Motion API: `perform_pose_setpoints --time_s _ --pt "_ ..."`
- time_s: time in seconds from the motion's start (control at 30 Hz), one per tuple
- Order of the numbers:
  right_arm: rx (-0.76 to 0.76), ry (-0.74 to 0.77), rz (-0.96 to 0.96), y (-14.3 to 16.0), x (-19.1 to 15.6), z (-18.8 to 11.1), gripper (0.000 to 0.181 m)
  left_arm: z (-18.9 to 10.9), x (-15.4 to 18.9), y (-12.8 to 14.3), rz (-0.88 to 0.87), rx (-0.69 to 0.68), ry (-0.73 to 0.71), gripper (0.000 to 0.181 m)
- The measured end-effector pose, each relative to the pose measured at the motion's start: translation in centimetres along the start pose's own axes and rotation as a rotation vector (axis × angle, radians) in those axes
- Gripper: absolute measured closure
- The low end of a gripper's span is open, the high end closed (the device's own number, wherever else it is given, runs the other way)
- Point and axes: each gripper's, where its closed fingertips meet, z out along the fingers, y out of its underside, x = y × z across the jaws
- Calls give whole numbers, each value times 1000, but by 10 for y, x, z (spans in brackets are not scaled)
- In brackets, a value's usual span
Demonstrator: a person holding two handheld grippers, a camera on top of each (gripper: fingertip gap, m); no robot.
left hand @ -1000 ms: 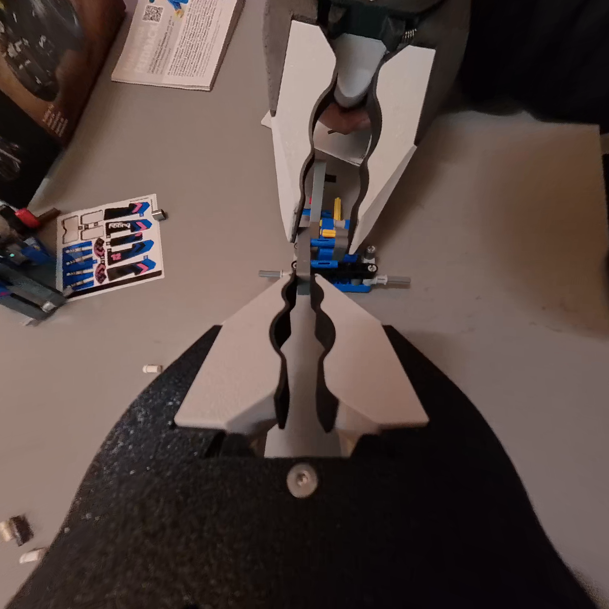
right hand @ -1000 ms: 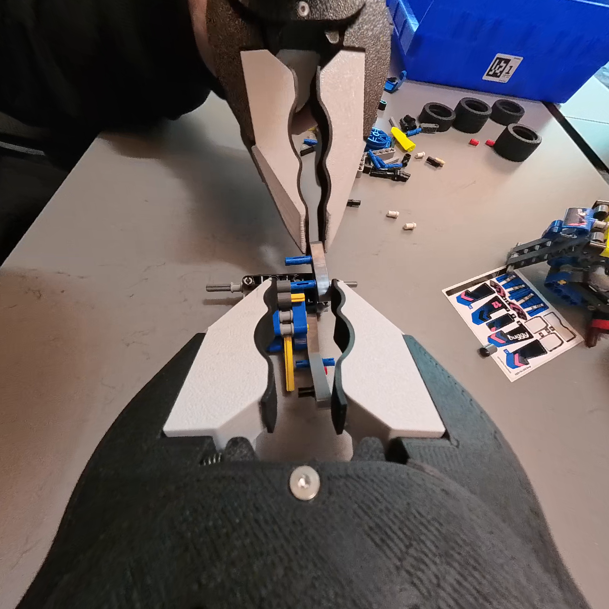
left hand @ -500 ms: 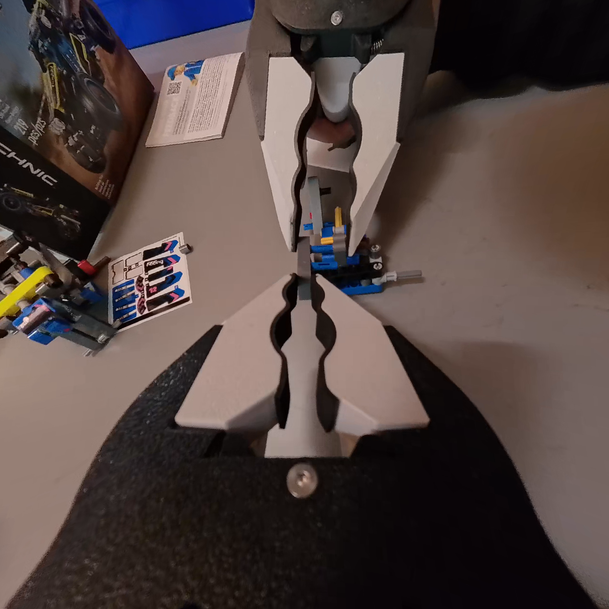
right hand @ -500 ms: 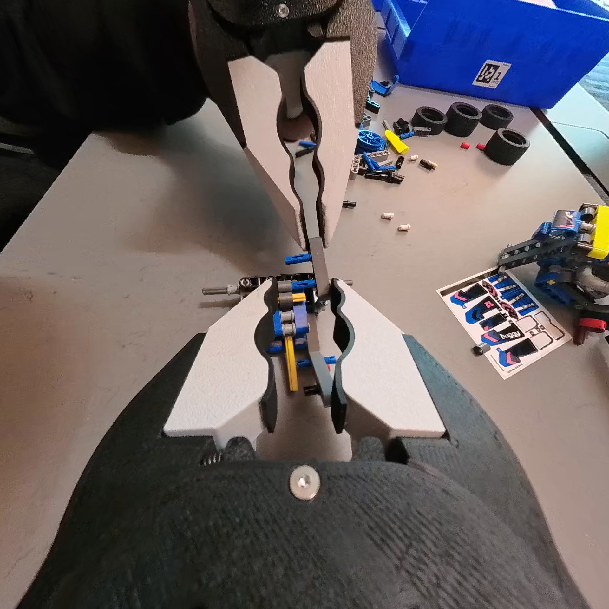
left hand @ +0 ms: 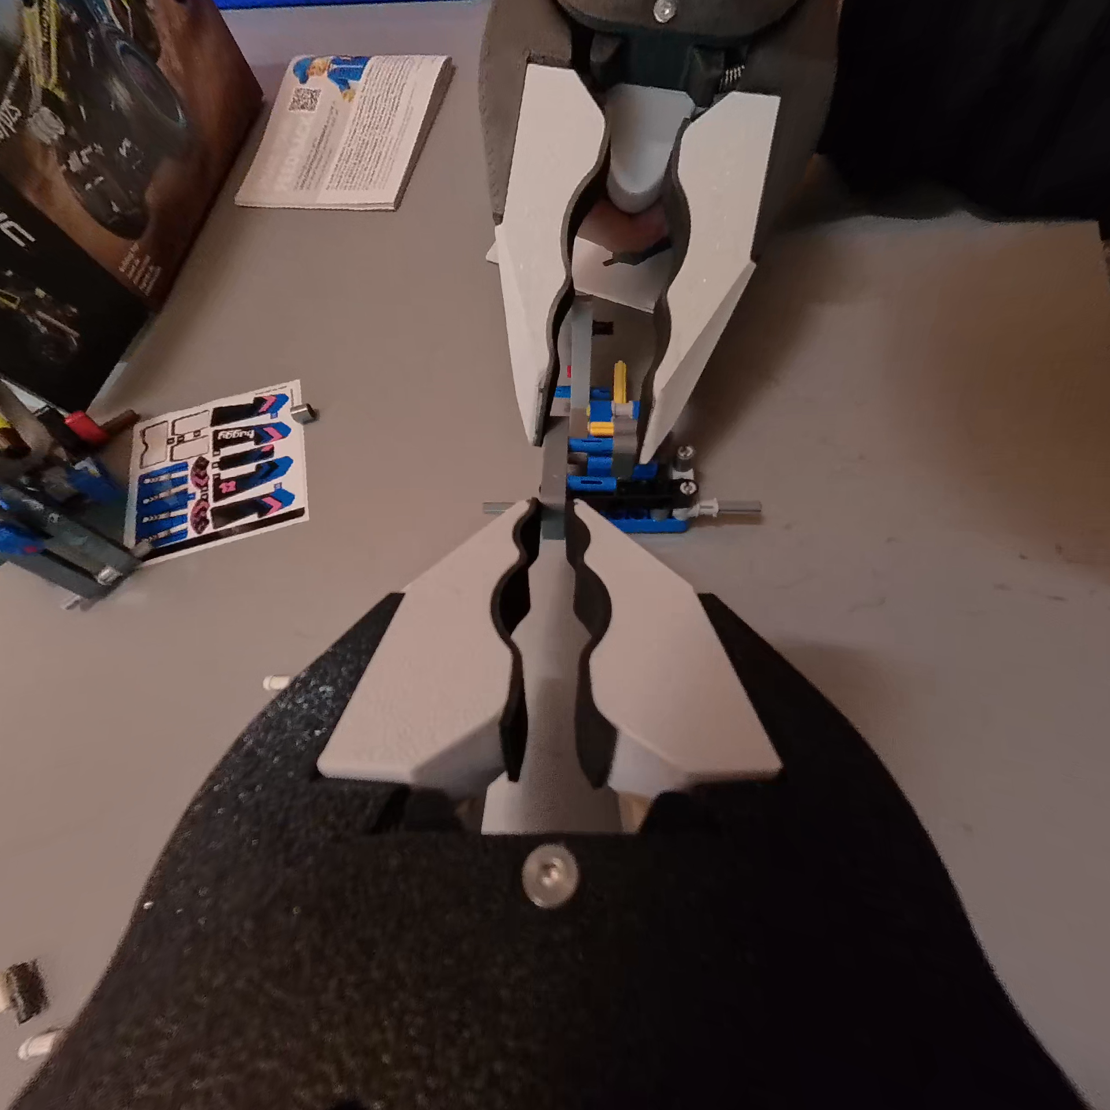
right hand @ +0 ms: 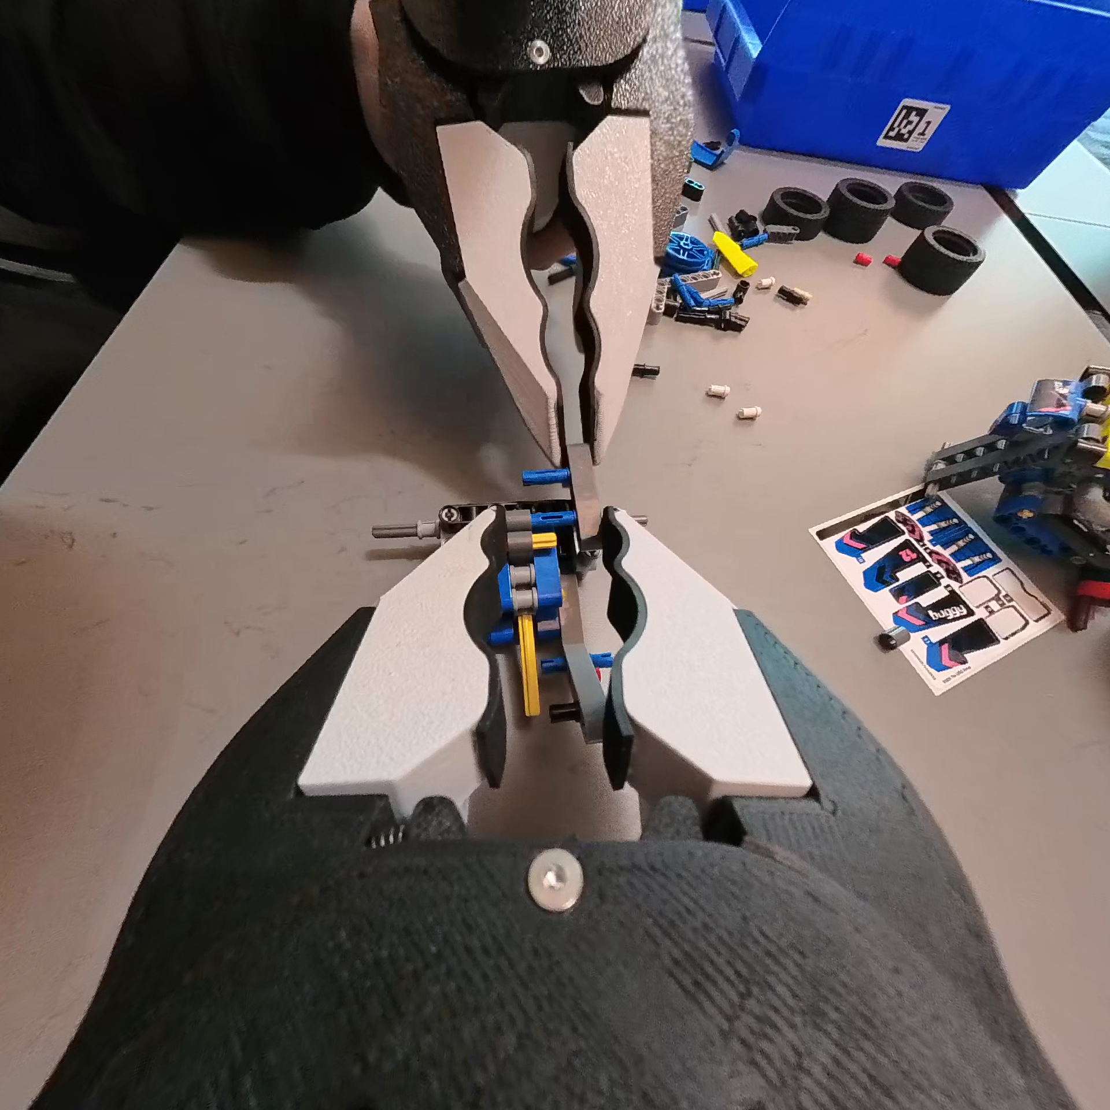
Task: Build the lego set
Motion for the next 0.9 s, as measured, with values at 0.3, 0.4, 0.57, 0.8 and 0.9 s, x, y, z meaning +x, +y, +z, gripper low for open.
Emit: perform_pose_setpoints --time_s 0.3,0.4,0.57,0.8,0.9 --pt "-3 -8 31 0 0 0 150 1 0 1 5 4 7 177" --pt "-5 -21 48 0 -1 0 150 0 1 1 15 9 1 177" --pt "-6 -33 63 1 -3 0 150 1 3 1 -15 18 8 177" --pt "-6 -36 65 1 -4 0 150 1 3 1 2 29 13 177" --pt "-5 -55 72 1 -7 -1 151 2 6 2 0 32 33 177"
